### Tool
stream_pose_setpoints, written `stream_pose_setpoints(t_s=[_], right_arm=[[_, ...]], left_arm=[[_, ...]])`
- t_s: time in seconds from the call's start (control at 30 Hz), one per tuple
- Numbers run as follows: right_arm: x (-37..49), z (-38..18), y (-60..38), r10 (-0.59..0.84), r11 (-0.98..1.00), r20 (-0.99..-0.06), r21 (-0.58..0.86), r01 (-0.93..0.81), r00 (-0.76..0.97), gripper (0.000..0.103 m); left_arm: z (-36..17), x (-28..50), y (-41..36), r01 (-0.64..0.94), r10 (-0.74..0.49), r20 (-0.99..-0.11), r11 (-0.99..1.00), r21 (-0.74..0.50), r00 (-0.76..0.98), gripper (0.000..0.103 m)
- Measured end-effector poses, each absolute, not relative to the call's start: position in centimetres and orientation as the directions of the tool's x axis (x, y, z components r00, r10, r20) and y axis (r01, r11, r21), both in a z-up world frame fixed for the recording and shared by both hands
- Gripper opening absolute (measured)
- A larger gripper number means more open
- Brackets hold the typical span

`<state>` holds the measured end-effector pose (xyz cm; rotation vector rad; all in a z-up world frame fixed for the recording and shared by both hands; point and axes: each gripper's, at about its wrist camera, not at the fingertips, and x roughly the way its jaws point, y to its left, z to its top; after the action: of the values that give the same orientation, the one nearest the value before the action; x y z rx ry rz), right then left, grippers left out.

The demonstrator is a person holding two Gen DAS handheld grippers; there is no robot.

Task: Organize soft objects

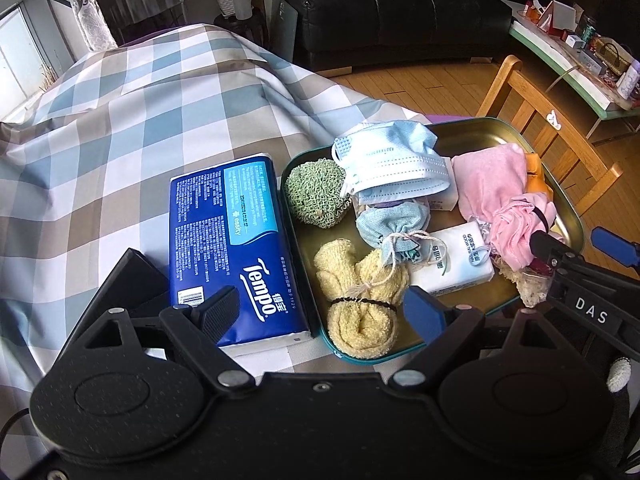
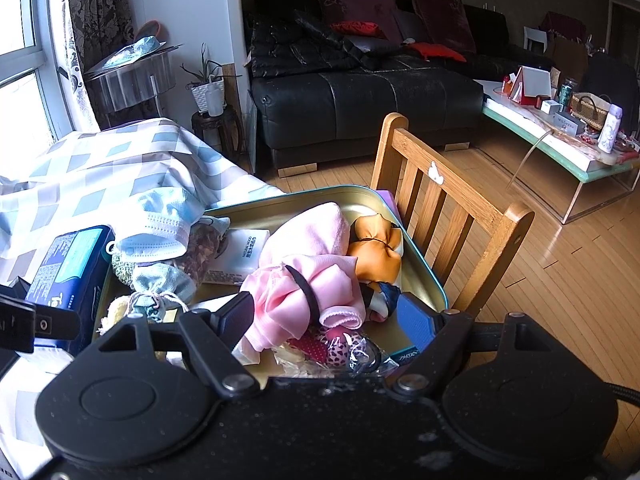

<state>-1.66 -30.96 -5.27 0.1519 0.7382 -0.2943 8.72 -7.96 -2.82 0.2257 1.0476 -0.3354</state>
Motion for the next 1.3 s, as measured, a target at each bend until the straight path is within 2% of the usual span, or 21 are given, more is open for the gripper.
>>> stream_pose_setpoints(t_s=[1.3], right_arm=[[-1.64, -5.40, -31.03, -0.207, 0.948, -0.683, 0.037, 0.317, 0.701, 0.080]], left_arm=[[-3.30, 9.01, -7.89, 0.377, -0.161, -0.891, 0.926, 0.013, 0.425, 0.086]])
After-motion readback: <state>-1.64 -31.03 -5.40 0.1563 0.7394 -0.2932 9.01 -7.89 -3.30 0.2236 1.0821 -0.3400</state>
